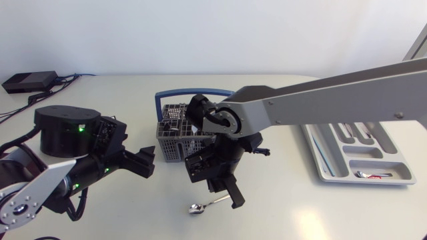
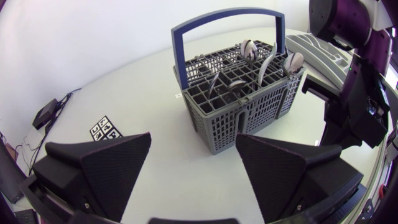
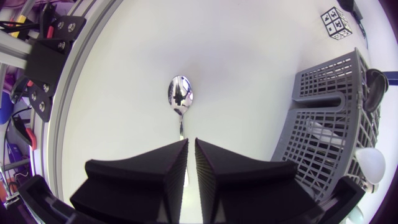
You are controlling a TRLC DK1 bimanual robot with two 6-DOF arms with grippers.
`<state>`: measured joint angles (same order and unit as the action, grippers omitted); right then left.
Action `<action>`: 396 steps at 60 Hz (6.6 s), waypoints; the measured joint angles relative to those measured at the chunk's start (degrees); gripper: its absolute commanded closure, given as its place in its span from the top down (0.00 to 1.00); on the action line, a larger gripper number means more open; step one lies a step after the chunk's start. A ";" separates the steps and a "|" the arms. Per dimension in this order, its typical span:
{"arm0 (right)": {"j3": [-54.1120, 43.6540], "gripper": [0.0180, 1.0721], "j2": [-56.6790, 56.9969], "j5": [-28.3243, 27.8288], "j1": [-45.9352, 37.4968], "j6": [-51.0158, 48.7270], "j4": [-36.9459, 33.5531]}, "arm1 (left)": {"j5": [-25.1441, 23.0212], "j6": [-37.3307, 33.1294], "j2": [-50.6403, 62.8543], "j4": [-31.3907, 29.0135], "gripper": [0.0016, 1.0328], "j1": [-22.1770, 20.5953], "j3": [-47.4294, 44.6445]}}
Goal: Transfer all utensils from the basket to the drawer tray.
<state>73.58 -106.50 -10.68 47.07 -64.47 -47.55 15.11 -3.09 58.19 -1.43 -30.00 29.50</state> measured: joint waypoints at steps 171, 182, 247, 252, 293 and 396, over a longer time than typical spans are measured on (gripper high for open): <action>-11.56 0.05 14.51 -1.31 -66.45 -36.65 -7.63 | 0.00 0.00 -2.45 -0.42 0.92 -0.55 -0.63; -6.84 0.05 8.87 -1.33 -75.56 -42.97 -7.58 | 0.00 0.00 -2.49 -0.79 0.92 -0.55 -0.63; -3.87 0.83 8.68 -4.63 -81.35 -48.70 -4.07 | 0.42 -3.21 -4.26 -4.68 0.92 -1.27 0.66; -5.22 0.83 12.15 -5.25 -78.97 -46.10 -4.90 | 0.44 -3.61 -2.78 -4.83 0.92 -1.27 2.67; -17.03 0.83 29.16 -7.32 -45.97 -7.72 -5.01 | 1.51 -5.99 19.04 -23.45 0.90 -7.52 28.87; -24.37 0.83 27.74 -2.75 -18.21 16.55 8.50 | -2.86 -8.98 39.26 -22.53 0.04 -8.02 43.82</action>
<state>49.21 -78.76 -13.43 28.86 -47.92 -39.05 12.25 -12.08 97.45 -23.97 -38.02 73.32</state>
